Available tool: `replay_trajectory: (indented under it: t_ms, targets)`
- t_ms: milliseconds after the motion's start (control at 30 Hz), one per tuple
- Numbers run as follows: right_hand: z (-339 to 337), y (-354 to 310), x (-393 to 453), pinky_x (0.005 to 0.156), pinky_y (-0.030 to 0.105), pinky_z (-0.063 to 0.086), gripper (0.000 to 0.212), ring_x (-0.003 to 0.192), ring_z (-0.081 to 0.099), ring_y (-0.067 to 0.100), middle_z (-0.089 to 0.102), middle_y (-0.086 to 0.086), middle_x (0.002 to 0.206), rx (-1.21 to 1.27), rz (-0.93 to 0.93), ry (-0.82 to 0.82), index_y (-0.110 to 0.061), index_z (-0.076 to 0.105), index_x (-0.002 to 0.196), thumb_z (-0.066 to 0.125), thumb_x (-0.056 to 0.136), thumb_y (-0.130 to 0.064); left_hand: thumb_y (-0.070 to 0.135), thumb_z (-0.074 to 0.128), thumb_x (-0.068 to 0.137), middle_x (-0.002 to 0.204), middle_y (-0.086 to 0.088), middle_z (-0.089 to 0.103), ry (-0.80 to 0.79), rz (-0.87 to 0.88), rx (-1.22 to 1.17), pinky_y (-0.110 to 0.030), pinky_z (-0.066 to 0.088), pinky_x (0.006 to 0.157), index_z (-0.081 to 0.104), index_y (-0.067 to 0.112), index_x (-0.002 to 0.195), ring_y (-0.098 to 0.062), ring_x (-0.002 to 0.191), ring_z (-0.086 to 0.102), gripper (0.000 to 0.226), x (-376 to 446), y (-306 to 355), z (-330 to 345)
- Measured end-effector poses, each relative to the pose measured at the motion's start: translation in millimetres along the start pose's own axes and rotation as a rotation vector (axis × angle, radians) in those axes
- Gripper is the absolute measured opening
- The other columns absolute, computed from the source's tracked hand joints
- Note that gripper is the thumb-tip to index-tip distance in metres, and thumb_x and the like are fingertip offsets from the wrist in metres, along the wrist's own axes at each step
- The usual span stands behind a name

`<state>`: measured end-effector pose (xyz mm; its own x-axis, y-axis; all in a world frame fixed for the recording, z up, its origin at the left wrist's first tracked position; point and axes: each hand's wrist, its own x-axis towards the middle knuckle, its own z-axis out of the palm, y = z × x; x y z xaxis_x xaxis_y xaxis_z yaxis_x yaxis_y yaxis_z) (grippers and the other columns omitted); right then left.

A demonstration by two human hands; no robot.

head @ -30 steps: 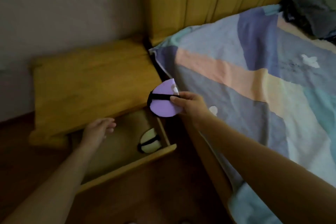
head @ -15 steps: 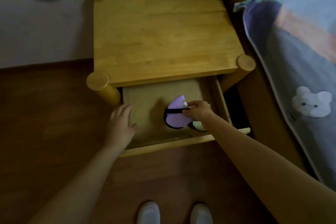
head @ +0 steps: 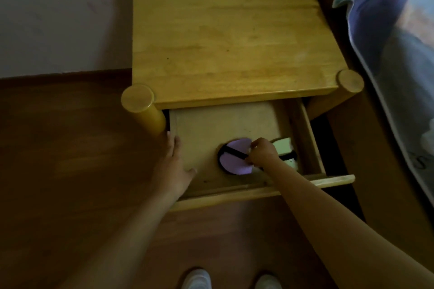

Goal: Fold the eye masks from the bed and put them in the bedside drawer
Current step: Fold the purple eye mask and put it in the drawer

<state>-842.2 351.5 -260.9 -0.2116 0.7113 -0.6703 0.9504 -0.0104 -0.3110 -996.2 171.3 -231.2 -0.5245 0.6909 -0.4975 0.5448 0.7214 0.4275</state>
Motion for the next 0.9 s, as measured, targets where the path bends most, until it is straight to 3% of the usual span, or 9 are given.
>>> replay_trajectory:
  t_ms: [133,300,400,533,667,900]
  targets:
    - [-6,4,-4,0.092,0.042,0.05,0.041,0.111,0.057,0.035,0.059,0.019,0.12,0.011,-0.005,-0.001,-0.001,0.05,0.123,0.064,0.086,-0.012,0.042,0.06,0.087,0.155,0.006,-0.028,0.0,0.006,0.073,-0.041,0.05,0.093,-0.006,0.021,0.151,-0.025,0.134,0.04,0.094,-1,3,-2]
    - [-29,6,-19,0.084,0.036,0.052,0.045,0.103,0.062,0.029,0.064,0.014,0.113,0.118,-0.106,0.004,-0.008,0.054,0.122,0.071,0.08,-0.008,0.039,0.057,0.09,0.161,-0.003,-0.003,0.084,-0.012,0.159,-0.042,0.029,0.113,0.004,0.016,0.151,-0.023,0.146,0.011,0.084,-1,20,-14]
    - [-56,4,-38,0.08,0.037,0.056,0.033,0.091,0.066,0.022,0.068,0.007,0.102,0.138,-0.175,0.078,-0.012,0.061,0.114,0.068,0.081,-0.011,0.037,0.054,0.091,0.158,-0.003,0.017,0.155,0.027,0.146,-0.041,0.031,0.111,0.016,0.016,0.15,-0.022,0.143,0.021,0.074,-6,50,-31]
    - [-110,0,-76,0.067,0.032,0.053,0.014,0.084,0.064,0.017,0.069,-0.002,0.092,0.108,-0.281,0.291,-0.021,0.068,0.095,0.061,0.083,-0.021,0.039,0.052,0.091,0.139,0.001,0.047,0.294,0.218,0.165,-0.037,0.04,0.099,0.039,0.021,0.137,-0.019,0.128,0.044,0.052,-27,112,-57]
    - [-186,-4,-124,0.063,0.029,0.05,0.01,0.079,0.064,0.014,0.067,-0.008,0.08,0.188,-0.373,0.399,-0.022,0.069,0.087,0.061,0.081,-0.025,0.042,0.051,0.091,0.142,0.004,0.043,0.33,0.366,0.183,-0.034,0.038,0.1,0.035,0.022,0.139,-0.016,0.129,0.041,0.054,-58,188,-96]
    - [-348,-12,-242,0.074,0.033,0.052,0.006,0.085,0.065,0.019,0.071,-0.002,0.08,0.328,-0.499,0.6,-0.024,0.07,0.077,0.065,0.075,-0.021,0.042,0.053,0.089,0.134,0.002,0.051,0.41,0.473,0.184,-0.035,0.043,0.091,0.045,0.022,0.132,-0.019,0.121,0.049,0.049,-127,314,-218]
